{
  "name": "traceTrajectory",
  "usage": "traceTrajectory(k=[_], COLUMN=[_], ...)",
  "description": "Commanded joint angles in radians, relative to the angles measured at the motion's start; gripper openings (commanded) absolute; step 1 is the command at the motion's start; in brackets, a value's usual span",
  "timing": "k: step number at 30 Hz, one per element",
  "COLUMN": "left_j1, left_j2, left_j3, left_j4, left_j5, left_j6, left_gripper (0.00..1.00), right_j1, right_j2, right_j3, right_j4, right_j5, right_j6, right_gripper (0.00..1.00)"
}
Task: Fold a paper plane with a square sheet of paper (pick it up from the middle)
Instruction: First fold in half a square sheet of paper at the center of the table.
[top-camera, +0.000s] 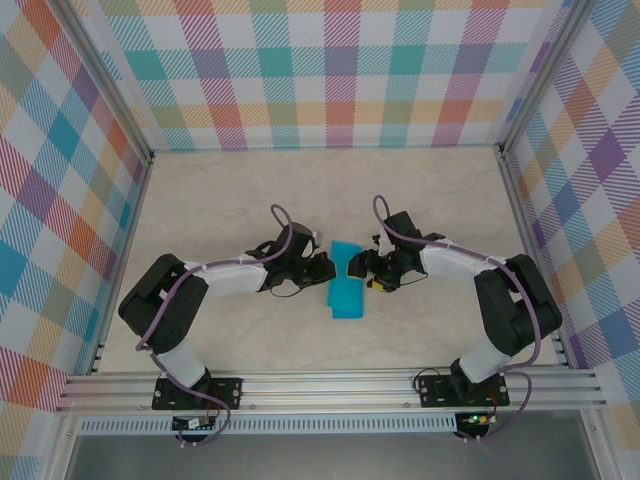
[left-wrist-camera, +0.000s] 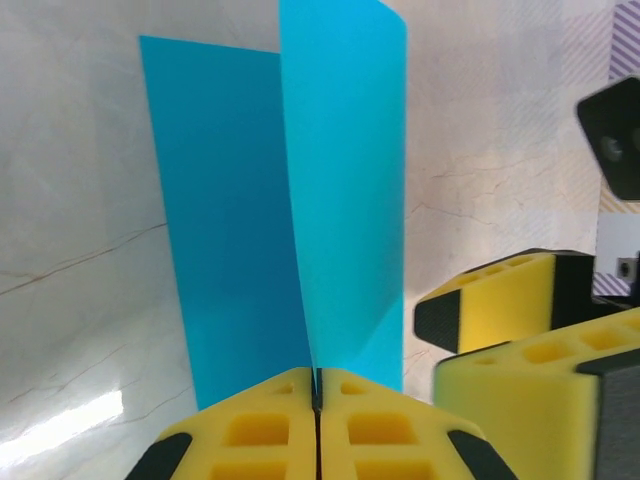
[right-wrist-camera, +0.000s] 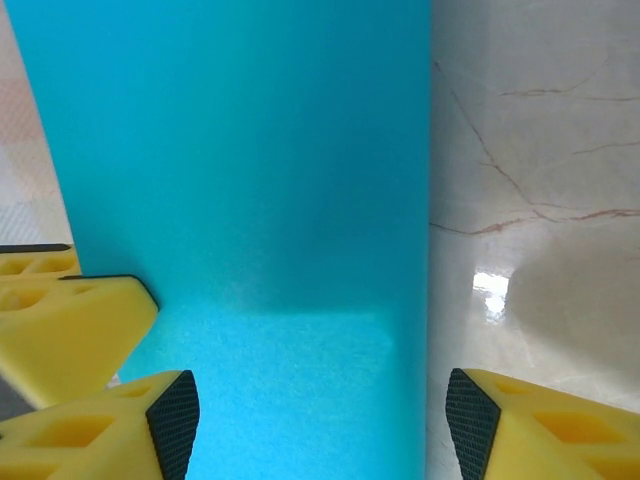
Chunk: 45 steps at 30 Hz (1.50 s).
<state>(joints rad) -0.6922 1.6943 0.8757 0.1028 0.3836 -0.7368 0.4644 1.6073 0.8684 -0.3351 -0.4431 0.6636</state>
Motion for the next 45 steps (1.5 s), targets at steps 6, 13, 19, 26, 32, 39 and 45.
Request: traceTrajectory(k=[6,13,19,26,32,39,45], left_j1=[-0.015,-0.014,-0.015,-0.036,-0.041,-0.042,-0.042], left_j2=[0.026,-0.010,0.040,0.053,0.043,0.041,0.047], left_j3=[0.017,-0.014,0.015,0.037,0.011,0.007,0.016], left_j4=[0.111,0.231,0.240,0.165,0.118,0.096,0.086], left_j5=[0.053,0.090,0.123,0.084,0.025,-0.003,-0.005], left_j6=[-0.029,-0.110,-0.148,-0.130,-0.116,-0.109,-0.105], left_gripper=[0.07,0.08,0.08,0.09,0.09,0.09,0.10], right_j1=[-0.010,-0.091,-0.134,-0.137,-0.137,-0.136,-0.135], right_j2=[0.041,-0.081,-0.138,-0.158,-0.075,0.014,0.066], right_j3=[0.043,-0.060,-0.082,-0.097,-0.044,-0.021,0.003], right_j4=[-0.039,0.080,0.054,0.015,-0.029,-0.010,-0.021], right_j5=[0.034,-0.069,-0.104,-0.071,-0.096,-0.139,-0.162], right_j6=[-0.042,0.038,0.030,-0.003,-0.088,-0.119,-0.156], right_gripper=[0.70,0.78,0.82,0.82,0.79,0.67,0.62])
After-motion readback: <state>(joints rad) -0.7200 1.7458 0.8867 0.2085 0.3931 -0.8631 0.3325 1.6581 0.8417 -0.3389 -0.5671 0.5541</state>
